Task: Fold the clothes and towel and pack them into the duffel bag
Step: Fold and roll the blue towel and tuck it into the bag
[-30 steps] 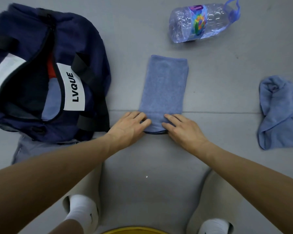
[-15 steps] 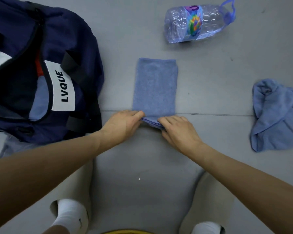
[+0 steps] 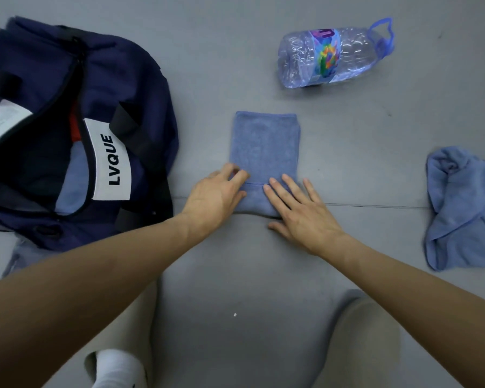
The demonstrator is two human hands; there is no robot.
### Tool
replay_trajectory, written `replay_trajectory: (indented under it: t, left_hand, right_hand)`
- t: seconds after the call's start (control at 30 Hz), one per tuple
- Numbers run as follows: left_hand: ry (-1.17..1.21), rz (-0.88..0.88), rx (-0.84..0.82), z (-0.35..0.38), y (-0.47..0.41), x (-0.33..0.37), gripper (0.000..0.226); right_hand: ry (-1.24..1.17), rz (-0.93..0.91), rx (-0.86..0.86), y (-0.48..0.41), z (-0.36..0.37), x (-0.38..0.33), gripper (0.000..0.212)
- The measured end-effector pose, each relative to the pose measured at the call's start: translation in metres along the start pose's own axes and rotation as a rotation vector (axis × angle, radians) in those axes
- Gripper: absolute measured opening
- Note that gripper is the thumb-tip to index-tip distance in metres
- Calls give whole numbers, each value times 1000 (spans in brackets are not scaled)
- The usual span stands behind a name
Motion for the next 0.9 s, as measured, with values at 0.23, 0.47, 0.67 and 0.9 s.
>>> replay_trajectory:
  t: [0.23, 0.47, 0.67, 0.9]
  left_hand:
    - [-207, 381, -3, 16, 20, 19, 61]
    - [-141, 294, 94, 16, 18, 11, 47]
    - [-114, 389, 158, 5, 22, 17, 21]
    - [268, -8, -73, 9, 32, 5, 8]
  right_hand:
    - [-94, 3, -26, -3, 2, 9, 80]
    - [-32, -75, 165, 3, -20, 6, 62]
    - [-91, -16, 61, 6, -15, 2, 71]
    - [-349, 114, -106, 11, -37, -7, 37]
Point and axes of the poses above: each hand's wrist, its own y-axis away from the middle knuckle, its own z-axis out of the palm, x = y × z, the point moved 6 cm from there along -y, towards the middle knuckle, and after that the axes turned 4 degrees about z, right-handed, at the moved point
